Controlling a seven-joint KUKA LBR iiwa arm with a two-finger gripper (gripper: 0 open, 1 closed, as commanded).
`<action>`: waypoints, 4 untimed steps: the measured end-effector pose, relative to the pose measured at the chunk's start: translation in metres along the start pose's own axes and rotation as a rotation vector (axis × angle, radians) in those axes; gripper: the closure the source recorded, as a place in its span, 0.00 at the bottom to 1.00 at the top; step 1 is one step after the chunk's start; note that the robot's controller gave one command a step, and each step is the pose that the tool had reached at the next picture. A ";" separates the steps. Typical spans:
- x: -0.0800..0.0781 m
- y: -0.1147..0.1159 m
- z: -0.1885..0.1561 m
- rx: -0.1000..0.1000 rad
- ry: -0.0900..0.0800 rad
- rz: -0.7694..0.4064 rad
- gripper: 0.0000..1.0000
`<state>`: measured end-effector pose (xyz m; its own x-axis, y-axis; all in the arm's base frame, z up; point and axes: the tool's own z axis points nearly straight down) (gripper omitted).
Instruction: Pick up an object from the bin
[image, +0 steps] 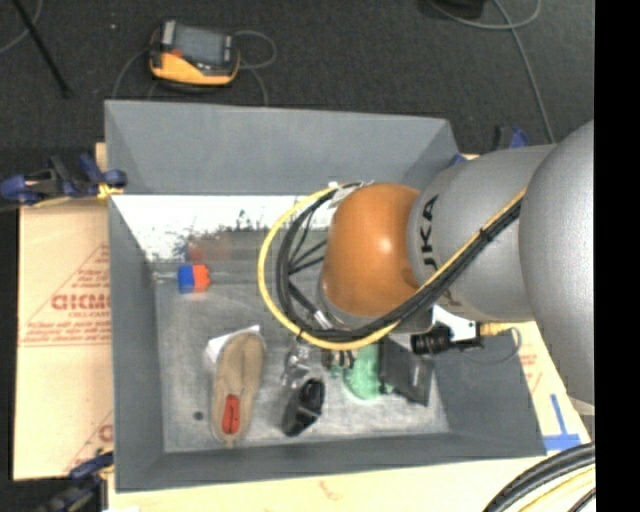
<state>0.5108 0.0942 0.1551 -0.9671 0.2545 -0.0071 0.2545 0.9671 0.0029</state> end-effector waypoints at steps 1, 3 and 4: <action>0.006 -0.005 -0.037 0.006 0.013 0.010 1.00; -0.058 0.021 0.000 0.000 -0.001 -0.053 0.00; -0.061 0.022 0.010 0.003 0.004 -0.058 0.00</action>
Offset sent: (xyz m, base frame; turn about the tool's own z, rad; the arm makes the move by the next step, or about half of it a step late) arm 0.0098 -0.0021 0.1389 -0.0316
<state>0.5750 0.1001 0.1453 -0.9802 0.1981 -0.0029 0.1981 0.9802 -0.0003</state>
